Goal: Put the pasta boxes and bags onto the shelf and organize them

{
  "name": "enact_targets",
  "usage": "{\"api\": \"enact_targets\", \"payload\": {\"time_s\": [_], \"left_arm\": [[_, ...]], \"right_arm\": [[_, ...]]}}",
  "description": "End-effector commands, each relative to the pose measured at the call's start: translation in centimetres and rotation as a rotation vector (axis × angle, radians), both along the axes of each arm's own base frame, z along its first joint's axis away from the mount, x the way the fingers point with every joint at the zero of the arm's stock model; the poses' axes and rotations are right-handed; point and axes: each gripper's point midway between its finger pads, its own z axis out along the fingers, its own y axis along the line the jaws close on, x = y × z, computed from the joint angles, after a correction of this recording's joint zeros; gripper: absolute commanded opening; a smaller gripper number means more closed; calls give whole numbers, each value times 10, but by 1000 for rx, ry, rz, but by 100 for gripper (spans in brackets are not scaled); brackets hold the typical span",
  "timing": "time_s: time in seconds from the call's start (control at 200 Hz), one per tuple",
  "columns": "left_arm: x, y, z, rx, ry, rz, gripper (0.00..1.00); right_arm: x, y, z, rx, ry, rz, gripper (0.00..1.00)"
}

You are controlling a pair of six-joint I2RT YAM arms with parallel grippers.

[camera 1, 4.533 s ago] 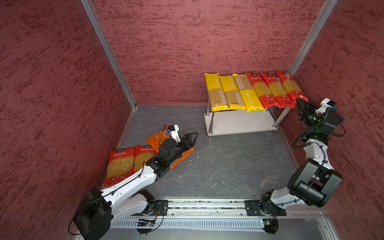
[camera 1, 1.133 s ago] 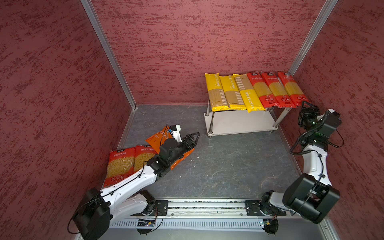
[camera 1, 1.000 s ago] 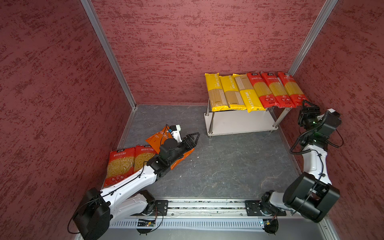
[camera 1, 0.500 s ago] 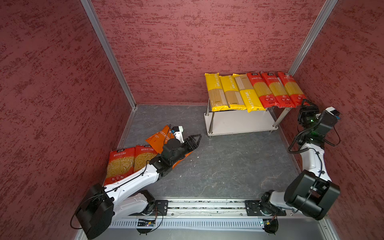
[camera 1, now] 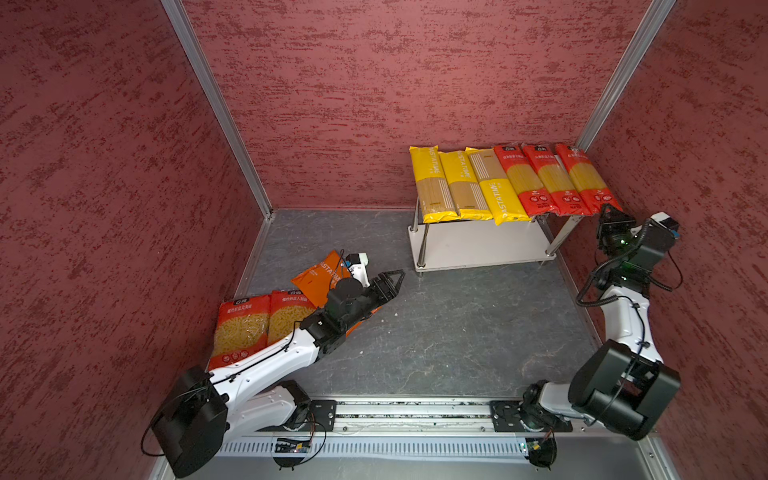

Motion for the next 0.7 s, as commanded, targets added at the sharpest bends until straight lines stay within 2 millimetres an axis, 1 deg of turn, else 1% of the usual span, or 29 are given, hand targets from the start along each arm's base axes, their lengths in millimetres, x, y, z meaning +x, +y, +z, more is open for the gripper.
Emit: {"api": "enact_targets", "payload": {"time_s": [0.0, 0.12, 0.23, 0.461, 0.521, 0.581, 0.696], "left_arm": [[2, -4, 16, -23, -26, -1, 66], [0, -2, 16, -17, -26, 1, 66], [-1, 1, 18, -12, -31, 6, 66], [-1, -2, 17, -8, -27, 0, 66], [0, -4, 18, -11, -26, -6, 66], [0, -5, 17, -11, -27, -9, 66], [0, -7, 17, -14, -27, -11, 66]], "right_arm": [[2, 10, 13, -34, -32, 71, 11], [4, 12, 11, -40, -32, 88, 7], [3, 14, 12, -56, -30, 110, 0], [6, 30, 13, -66, -50, 234, 0], [6, 31, 14, -67, -48, 238, 8], [4, 31, 16, -65, -49, 234, 27], [-3, 31, 22, -71, -53, 205, 49]]}}
